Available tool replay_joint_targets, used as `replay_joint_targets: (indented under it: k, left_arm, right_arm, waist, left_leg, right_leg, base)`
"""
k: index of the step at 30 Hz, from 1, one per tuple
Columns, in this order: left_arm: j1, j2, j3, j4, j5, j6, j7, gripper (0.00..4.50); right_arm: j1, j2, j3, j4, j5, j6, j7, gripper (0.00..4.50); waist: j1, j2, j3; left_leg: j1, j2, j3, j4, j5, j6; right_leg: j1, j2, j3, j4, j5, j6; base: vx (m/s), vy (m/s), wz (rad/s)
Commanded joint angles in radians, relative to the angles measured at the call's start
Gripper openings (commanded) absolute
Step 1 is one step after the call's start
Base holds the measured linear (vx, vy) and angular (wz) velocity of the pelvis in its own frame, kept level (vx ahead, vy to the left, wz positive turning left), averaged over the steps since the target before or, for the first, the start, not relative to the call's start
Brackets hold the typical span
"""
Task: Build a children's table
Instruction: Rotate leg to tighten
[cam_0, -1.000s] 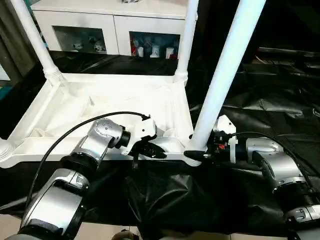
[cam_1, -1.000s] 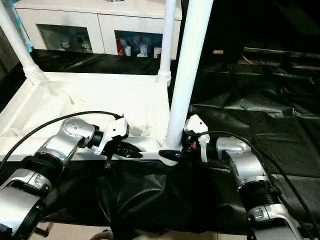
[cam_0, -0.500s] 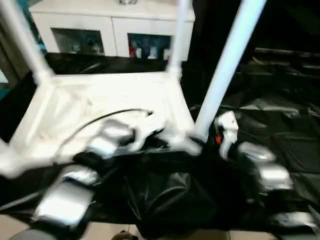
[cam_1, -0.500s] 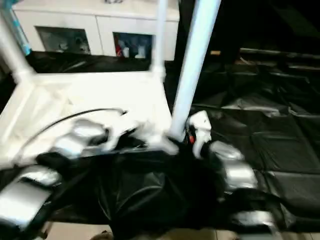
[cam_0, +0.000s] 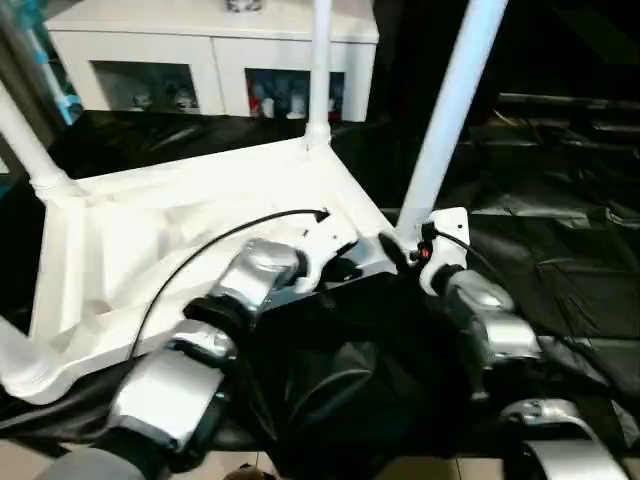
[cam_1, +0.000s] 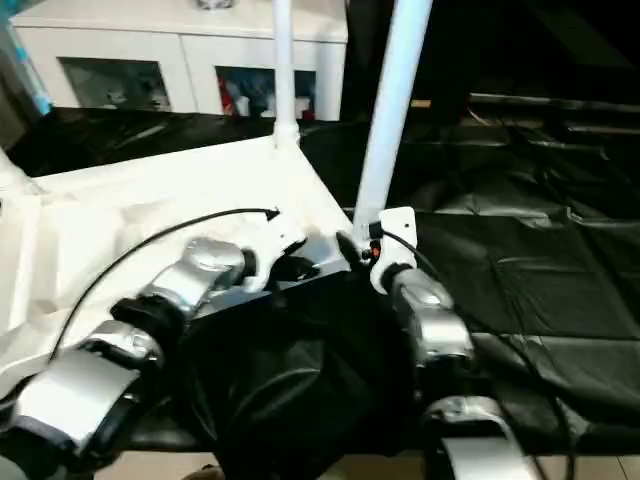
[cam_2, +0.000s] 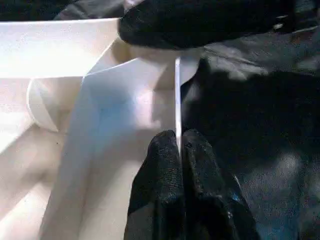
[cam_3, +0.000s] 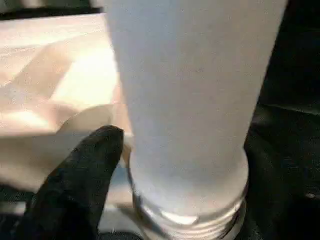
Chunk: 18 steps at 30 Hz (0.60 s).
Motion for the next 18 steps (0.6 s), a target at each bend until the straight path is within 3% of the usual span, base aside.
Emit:
replay_joint_targets:
  k: [1,7,10,15,18]
  left_arm:
    - [0.018,-0.015,-0.029,-0.079,-0.031,-0.076,-0.118,0.0]
    - [0.08,0.081,-0.06,-0.147,-0.044,-0.12,-0.318,0.0]
    - [0.1,0.122,-0.065,-0.178,-0.061,-0.121,-0.409,0.0]
    - [0.116,0.165,-0.063,-0.213,-0.071,-0.116,-0.483,0.0]
    - [0.12,0.172,-0.059,-0.222,-0.076,-0.112,-0.495,0.0]
  right_arm:
    - [0.022,0.008,0.133,-0.042,0.019,0.029,0.201,3.73]
    - [0.059,-0.144,0.159,-0.151,0.063,0.071,0.468,3.73]
    - [0.071,-0.21,0.168,-0.198,0.081,0.1,0.577,3.73]
    - [0.078,-0.262,0.189,-0.234,0.095,0.134,0.673,3.73]
    - [0.083,-0.267,0.2,-0.245,0.092,0.138,0.687,3.4]
  waist:
    - [0.001,-0.007,-0.06]
    - [0.013,-0.006,-0.065]
    - [0.022,-0.006,-0.065]
    - [0.026,-0.007,-0.061]
    - [0.027,-0.01,-0.061]
  left_leg:
    - [0.021,0.07,-0.041,-0.082,-0.239,0.033]
    - [0.021,0.075,-0.032,-0.071,-0.164,0.082]
    - [0.021,0.077,-0.032,-0.069,-0.154,0.094]
    - [0.023,0.078,-0.033,-0.074,-0.19,0.066]
    - [0.025,0.078,-0.031,-0.075,-0.197,0.049]
  right_leg:
    - [0.037,-0.081,0.049,-0.081,-0.16,-0.208]
    - [0.038,-0.076,0.046,-0.062,-0.03,-0.264]
    - [0.038,-0.078,0.045,-0.058,-0.017,-0.27]
    - [0.034,-0.08,0.046,-0.064,-0.098,-0.265]
    - [0.031,-0.081,0.048,-0.066,-0.117,-0.26]
  base:
    - [0.0,0.0,0.0]
    - [0.0,0.0,0.0]
    - [0.0,0.0,0.0]
    - [0.0,0.0,0.0]
    - [0.0,0.0,0.0]
